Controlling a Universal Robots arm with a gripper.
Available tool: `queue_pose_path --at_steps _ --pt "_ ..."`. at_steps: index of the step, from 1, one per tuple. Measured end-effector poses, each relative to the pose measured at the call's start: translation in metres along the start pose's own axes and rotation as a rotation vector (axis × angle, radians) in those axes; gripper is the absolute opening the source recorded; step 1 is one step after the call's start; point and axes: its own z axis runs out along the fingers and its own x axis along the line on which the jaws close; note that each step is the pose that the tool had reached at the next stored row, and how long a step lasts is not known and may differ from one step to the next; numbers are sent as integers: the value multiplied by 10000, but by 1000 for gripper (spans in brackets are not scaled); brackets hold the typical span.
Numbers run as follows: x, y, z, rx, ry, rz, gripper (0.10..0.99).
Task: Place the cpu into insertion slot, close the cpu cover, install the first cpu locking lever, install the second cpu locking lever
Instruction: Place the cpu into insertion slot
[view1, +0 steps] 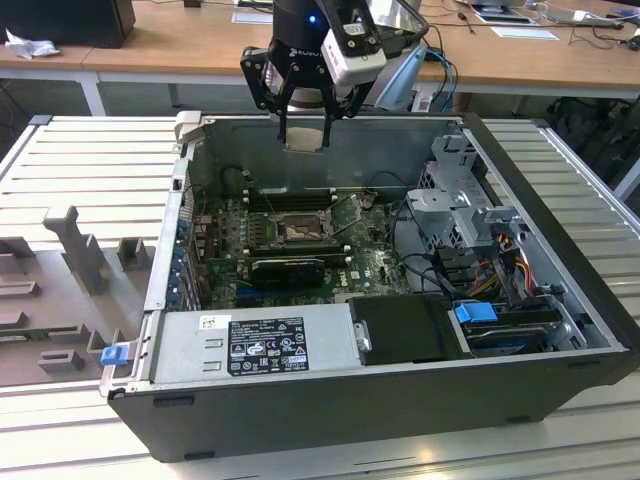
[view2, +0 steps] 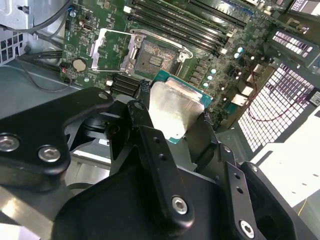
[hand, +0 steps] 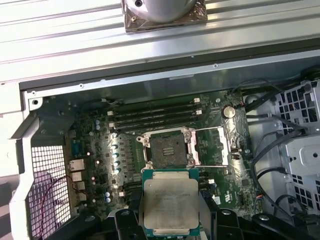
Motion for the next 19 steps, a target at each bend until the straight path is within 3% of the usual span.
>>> queue_pose_path --at_steps 19 --pt "0 0 1 -8 -34 382 533"
